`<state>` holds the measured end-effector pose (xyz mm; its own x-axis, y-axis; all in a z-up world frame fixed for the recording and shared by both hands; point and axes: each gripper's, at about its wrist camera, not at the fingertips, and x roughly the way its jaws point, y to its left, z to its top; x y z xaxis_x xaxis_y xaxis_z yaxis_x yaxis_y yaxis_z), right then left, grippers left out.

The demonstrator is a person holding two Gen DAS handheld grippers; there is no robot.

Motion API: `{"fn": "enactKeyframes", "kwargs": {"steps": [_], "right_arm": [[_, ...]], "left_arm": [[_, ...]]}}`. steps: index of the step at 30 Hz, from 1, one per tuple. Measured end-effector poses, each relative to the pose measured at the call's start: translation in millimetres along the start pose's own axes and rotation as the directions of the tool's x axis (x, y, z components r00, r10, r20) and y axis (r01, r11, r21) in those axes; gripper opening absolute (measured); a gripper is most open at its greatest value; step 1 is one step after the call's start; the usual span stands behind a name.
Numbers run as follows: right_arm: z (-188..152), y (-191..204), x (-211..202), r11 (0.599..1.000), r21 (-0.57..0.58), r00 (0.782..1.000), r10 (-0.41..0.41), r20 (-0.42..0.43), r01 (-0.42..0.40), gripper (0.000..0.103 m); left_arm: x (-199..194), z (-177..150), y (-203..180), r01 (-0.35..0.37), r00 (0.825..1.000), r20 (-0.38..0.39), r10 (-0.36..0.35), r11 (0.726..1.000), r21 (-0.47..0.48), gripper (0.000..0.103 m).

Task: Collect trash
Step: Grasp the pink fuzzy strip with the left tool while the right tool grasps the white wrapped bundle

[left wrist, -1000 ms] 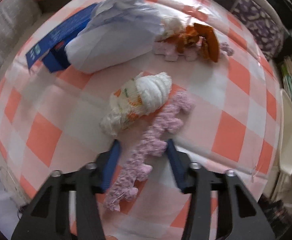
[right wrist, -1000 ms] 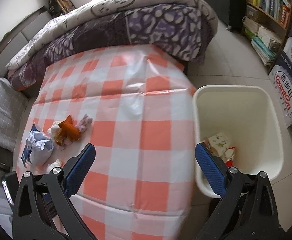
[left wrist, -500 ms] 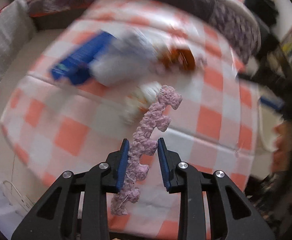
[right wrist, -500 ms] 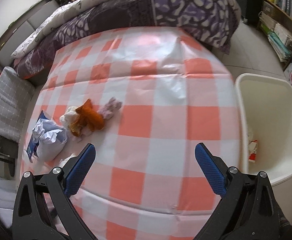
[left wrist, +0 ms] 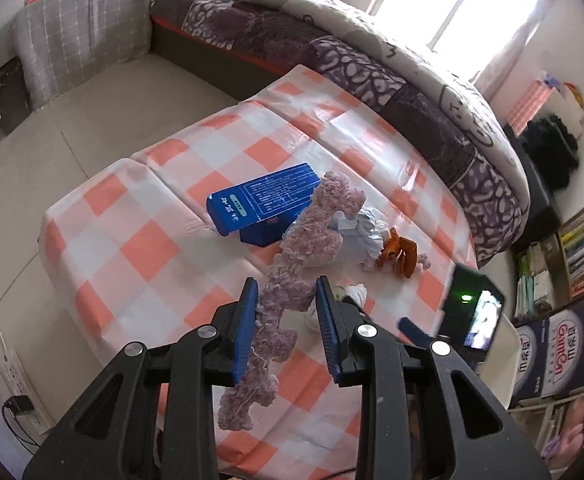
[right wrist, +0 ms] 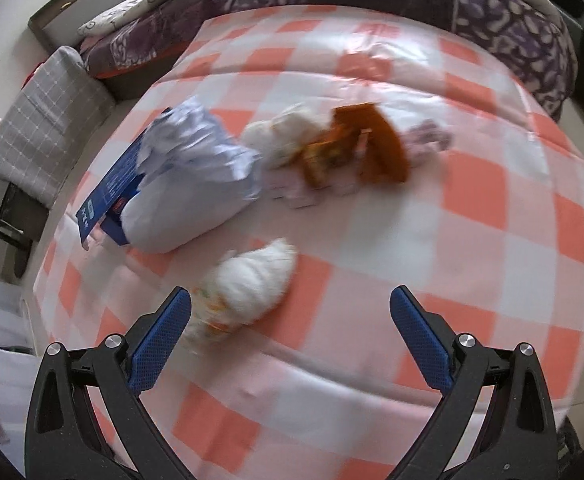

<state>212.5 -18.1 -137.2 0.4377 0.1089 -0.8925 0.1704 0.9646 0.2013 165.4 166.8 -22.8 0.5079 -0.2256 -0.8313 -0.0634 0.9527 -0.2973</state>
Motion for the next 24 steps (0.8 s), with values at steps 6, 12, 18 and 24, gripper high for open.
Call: {"fn": "enactKeyframes", "kwargs": {"steps": [6,12,18,24], "right_arm": [[-3,24,20,0.998,-0.056,1.0,-0.002,0.015,0.003,0.089],[2,27,18,0.991,-0.135,0.999,0.015,0.038,-0.01,0.05],[9,14,-3,0.993,-0.111,0.997,0.044,0.062,-0.037,0.049],[16,-2,-41,0.994,-0.104,0.989,0.053,0.138,-0.038,0.05]], "left_arm": [[2,0,8,-0.007,1.0,-0.015,0.006,1.0,-0.006,0.03],[5,3,13,-0.016,1.0,-0.018,0.016,1.0,-0.021,0.03],[3,5,9,-0.015,1.0,0.0,0.015,1.0,-0.026,0.03],[-1,7,-5,-0.005,0.999,0.039,0.005,1.0,-0.01,0.03]]}}
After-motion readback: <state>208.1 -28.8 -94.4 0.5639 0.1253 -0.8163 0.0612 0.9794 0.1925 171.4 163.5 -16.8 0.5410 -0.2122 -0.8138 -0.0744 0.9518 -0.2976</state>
